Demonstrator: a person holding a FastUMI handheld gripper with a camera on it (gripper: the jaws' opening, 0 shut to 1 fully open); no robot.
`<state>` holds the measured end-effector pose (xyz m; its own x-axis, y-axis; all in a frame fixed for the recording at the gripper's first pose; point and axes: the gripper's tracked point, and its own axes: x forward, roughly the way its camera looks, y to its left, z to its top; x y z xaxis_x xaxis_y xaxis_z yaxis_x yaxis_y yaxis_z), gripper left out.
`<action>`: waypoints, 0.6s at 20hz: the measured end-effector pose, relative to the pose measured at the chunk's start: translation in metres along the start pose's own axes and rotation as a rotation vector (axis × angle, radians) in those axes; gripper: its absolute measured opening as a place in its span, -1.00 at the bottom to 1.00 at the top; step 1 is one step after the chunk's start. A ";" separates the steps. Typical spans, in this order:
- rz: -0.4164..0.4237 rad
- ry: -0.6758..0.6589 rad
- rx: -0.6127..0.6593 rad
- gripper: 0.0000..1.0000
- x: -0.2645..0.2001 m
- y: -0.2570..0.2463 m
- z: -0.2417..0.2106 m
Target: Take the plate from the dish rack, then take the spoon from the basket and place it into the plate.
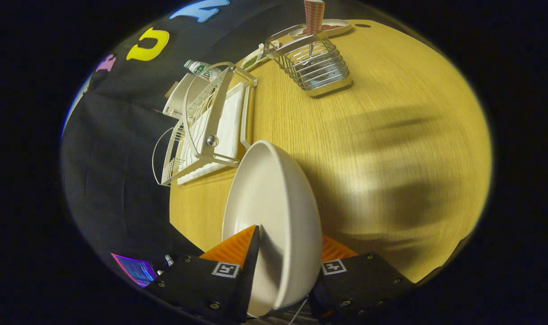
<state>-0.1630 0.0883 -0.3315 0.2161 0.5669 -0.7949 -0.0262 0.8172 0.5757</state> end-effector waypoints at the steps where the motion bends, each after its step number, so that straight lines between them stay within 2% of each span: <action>1: -0.014 -0.002 -0.002 0.05 -0.003 -0.005 0.000; 3: -0.044 -0.026 -0.035 0.12 -0.011 -0.013 0.005; 4: -0.088 -0.050 -0.080 0.33 -0.018 -0.022 0.010; 5: -0.138 -0.074 -0.132 0.44 -0.024 -0.032 0.016; 8: -0.240 -0.204 -0.223 0.50 -0.057 -0.049 0.044; 12: -0.272 -0.415 -0.299 0.51 -0.112 -0.044 0.083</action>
<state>-0.1052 -0.0194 -0.2522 0.6164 0.2937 -0.7306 -0.1775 0.9558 0.2345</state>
